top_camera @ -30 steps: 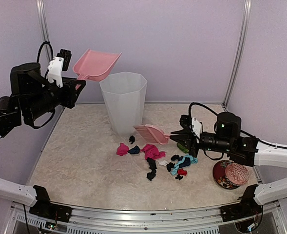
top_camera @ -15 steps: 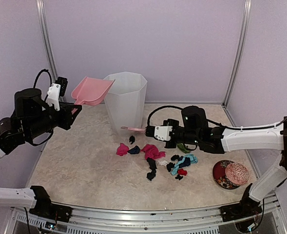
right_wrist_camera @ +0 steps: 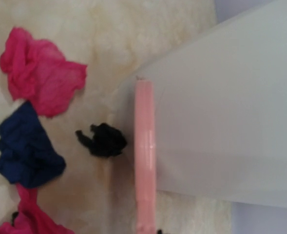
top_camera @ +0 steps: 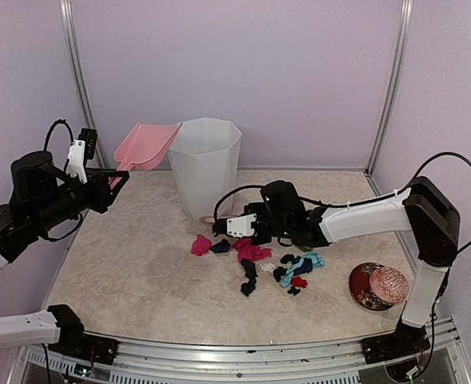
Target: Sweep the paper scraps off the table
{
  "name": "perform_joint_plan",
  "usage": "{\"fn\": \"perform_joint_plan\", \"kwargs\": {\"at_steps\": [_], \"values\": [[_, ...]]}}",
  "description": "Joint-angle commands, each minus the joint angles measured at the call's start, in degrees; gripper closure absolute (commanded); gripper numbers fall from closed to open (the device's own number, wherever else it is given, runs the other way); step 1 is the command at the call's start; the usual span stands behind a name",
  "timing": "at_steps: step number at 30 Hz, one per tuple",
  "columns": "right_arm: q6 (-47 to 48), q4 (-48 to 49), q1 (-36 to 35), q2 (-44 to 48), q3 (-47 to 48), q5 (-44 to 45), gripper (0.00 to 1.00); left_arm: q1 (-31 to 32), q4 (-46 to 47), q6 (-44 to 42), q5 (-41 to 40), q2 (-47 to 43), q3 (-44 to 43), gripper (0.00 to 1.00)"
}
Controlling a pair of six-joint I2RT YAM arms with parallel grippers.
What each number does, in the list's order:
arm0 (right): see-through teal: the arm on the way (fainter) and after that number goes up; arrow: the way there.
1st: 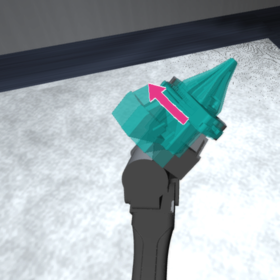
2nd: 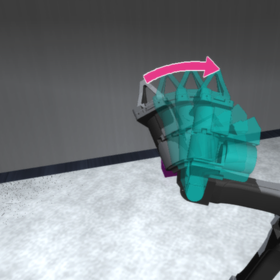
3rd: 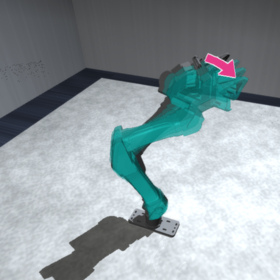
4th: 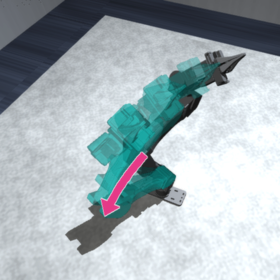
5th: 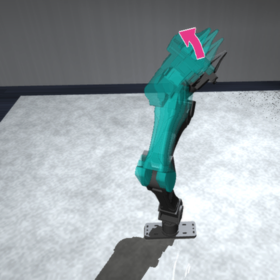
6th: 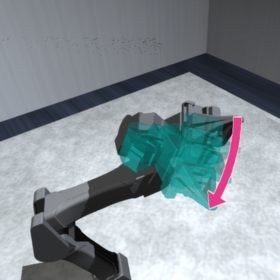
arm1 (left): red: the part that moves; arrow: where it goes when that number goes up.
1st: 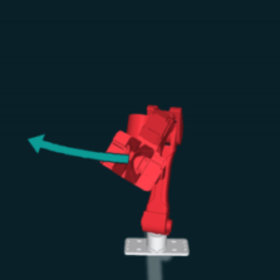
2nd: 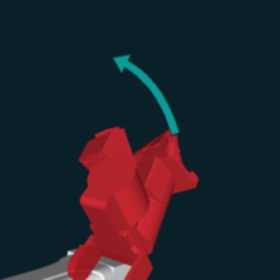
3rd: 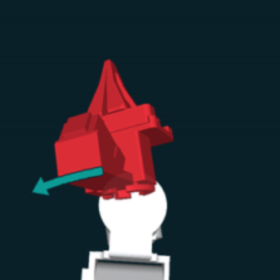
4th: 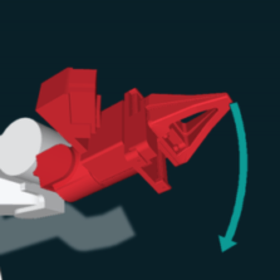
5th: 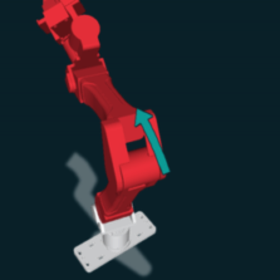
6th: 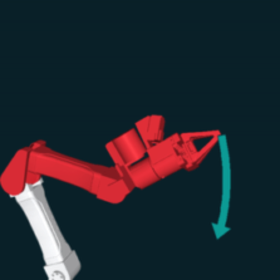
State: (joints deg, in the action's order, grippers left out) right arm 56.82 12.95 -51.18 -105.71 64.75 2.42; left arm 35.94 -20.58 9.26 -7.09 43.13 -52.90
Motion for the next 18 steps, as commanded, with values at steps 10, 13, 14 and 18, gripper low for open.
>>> {"fn": "perform_joint_plan", "kwargs": {"at_steps": [10, 13, 14, 18], "values": [[3.4, -10.6, -3.7, 1.3, 0.5, -3.0, 1.00, -0.8, 2.3, 0.9, 2.9, -0.2, 0.5, 1.00], [3.2, -13.2, -4.4, 6.1, -3.3, -3.9, 1.00, -0.9, 2.1, 0.9, 2.4, -0.2, 0.5, 1.00], [3.2, -13.8, -4.7, 7.9, -4.8, -4.3, 1.00, -0.9, 2.0, 0.9, 2.1, -0.2, 0.6, 1.00], [3.2, -17.5, -5.4, 15.3, -9.6, -4.1, 1.00, -0.9, 1.9, 1.0, 1.8, 0.0, 0.9, 1.00]]}}
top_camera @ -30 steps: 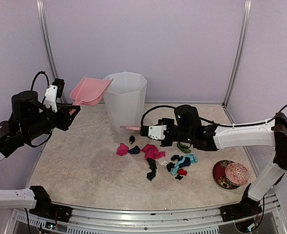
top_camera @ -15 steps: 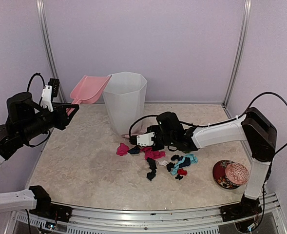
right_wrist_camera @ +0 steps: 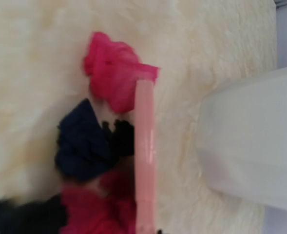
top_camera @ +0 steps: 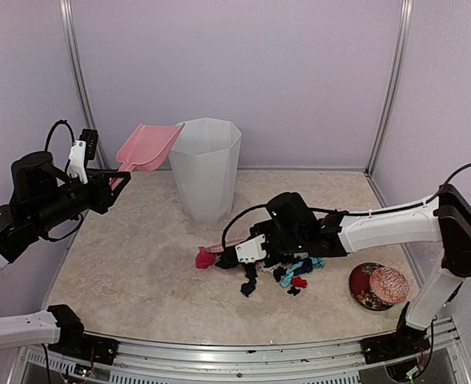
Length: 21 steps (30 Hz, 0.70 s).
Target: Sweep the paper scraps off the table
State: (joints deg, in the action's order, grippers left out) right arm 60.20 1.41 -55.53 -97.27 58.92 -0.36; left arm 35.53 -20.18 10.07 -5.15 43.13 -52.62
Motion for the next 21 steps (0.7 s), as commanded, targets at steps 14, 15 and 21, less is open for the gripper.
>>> {"fn": "perform_joint_plan", "kwargs": {"at_steps": [14, 15, 21], "values": [[-14.2, -6.3, -4.7, 27.8, -2.4, 0.4, 1.00, -3.6, 2.0, 0.9, 3.3, 1.4, 0.5, 1.00], [-17.8, -4.9, -5.0, 27.4, -2.0, -0.5, 1.00, -3.7, 2.1, 1.0, 3.3, 1.3, 0.4, 1.00], [-41.8, 3.5, -5.2, 22.1, -0.2, -3.4, 1.00, -3.8, 2.3, 1.3, 1.3, 0.1, 0.8, 1.00]]}}
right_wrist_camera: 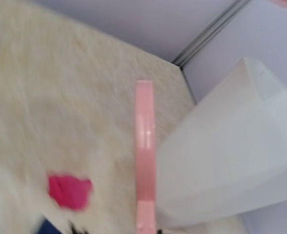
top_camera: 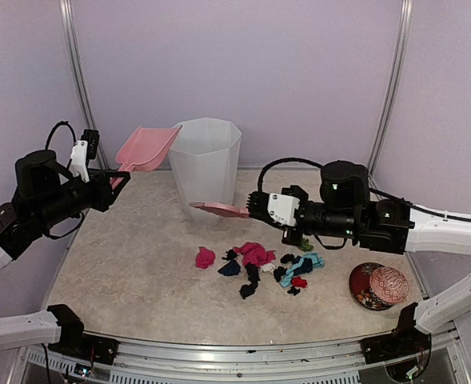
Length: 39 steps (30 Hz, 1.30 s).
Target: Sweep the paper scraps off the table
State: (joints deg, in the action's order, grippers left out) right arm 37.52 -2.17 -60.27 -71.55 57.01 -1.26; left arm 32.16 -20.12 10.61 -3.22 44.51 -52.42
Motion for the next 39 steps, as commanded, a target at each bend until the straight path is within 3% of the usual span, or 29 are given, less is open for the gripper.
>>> {"fn": "perform_joint_plan", "kwargs": {"at_steps": [1, 6, 14, 22, 28, 39], "values": [[-22.7, 8.4, -0.5, -4.7, 1.9, -3.5, 1.00, -0.5, 2.3, 0.8, -0.9, -1.5, 0.6, 1.00], [-40.0, 15.0, -0.5, -11.4, 3.0, -6.8, 1.00, -0.5, 2.0, 0.8, -3.9, -2.7, 0.8, 1.00], [-69.7, 16.4, -0.5, -25.7, 10.1, -5.9, 1.00, -0.5, 2.4, 1.2, -3.5, -3.6, 1.1, 1.00], [-86.5, 16.0, 1.8, -34.4, 11.6, -10.1, 1.00, -0.5, 2.2, 1.3, -2.9, -3.9, 1.2, 1.00], [-91.8, 11.3, 3.9, -34.0, 8.4, -8.6, 1.00, -0.5, 2.3, 1.3, -2.6, -4.0, 1.2, 1.00], [-91.5, 1.7, 8.7, -19.1, -5.2, -1.4, 1.00, -0.5, 2.2, 1.5, -1.0, -2.9, 1.1, 1.00]]}}
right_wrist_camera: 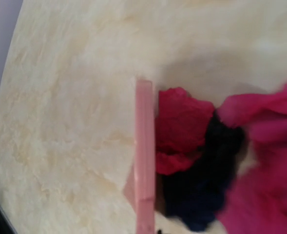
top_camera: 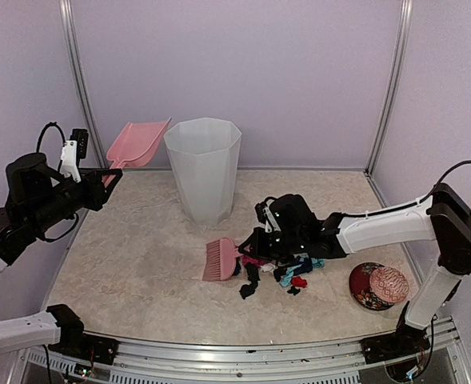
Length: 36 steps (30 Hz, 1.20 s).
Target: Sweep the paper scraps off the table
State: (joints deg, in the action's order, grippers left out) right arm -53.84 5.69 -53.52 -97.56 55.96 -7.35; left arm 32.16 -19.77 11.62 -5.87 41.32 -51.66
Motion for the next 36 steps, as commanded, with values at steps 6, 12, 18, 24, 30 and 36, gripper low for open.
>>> {"fn": "perform_joint_plan", "kwargs": {"at_steps": [6, 12, 18, 24, 30, 36], "values": [[1.0, -13.3, 4.9, 17.8, -10.1, 9.9, 1.00, -0.3, 1.7, 0.5, 2.4, 0.8, 0.2, 1.00], [6.0, -18.5, 6.7, 28.0, -11.0, 13.6, 1.00, 1.0, 2.0, -0.8, 5.4, 0.7, -0.1, 1.00], [13.5, -25.6, 8.7, 37.1, -6.9, 20.0, 1.00, 7.6, 0.6, -1.2, 3.3, 1.7, -0.8, 1.00], [23.7, -28.3, 12.1, 40.8, -4.5, 26.9, 1.00, 18.1, -2.1, -0.1, -3.9, 4.2, -1.8, 1.00], [34.8, -28.6, 15.3, 37.9, -2.5, 29.7, 1.00, 29.6, -4.0, 4.1, -10.7, 8.1, -0.6, 1.00], [43.6, -28.0, 16.2, 33.0, -0.6, 28.1, 1.00, 39.4, -4.4, 7.9, -16.1, 13.0, 2.5, 1.00]]}}
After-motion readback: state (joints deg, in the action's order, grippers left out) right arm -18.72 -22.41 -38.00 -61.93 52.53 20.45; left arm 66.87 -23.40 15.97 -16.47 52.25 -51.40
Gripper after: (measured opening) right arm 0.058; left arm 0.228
